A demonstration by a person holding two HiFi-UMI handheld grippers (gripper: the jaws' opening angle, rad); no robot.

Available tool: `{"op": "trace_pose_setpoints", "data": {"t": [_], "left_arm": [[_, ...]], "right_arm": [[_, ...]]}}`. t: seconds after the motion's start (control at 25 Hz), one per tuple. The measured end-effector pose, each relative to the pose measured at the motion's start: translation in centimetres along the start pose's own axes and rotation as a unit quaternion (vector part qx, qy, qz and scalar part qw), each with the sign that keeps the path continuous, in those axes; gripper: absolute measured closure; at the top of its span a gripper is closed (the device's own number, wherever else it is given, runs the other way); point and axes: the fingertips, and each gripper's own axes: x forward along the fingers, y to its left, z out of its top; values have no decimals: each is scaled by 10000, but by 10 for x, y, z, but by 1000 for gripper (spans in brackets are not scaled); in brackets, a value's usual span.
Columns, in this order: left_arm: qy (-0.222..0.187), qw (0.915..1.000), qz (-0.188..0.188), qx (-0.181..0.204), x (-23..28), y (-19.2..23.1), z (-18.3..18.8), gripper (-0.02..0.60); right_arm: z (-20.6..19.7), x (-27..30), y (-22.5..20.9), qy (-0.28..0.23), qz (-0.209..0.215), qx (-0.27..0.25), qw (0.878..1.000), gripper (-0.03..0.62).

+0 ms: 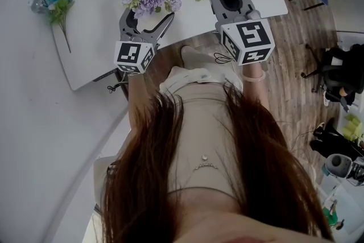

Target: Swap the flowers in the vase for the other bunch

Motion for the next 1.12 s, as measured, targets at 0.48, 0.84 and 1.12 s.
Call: {"op": "trace_pose_setpoints", "data": {"t": [0.48, 0.84, 1.12], "left_arm": [[-311, 9983, 448, -185, -3, 21, 12, 345], [-454, 9966, 635, -260, -4, 26, 18, 469], [-521, 9950, 802, -300, -8, 33, 24, 502]], "right_arm": [[-3, -2, -8, 17, -71, 48, 10000, 566], [-5, -4, -12, -11, -98, 92, 9999, 566], [-7, -5, -15, -86, -123, 201, 9997, 566]]}}
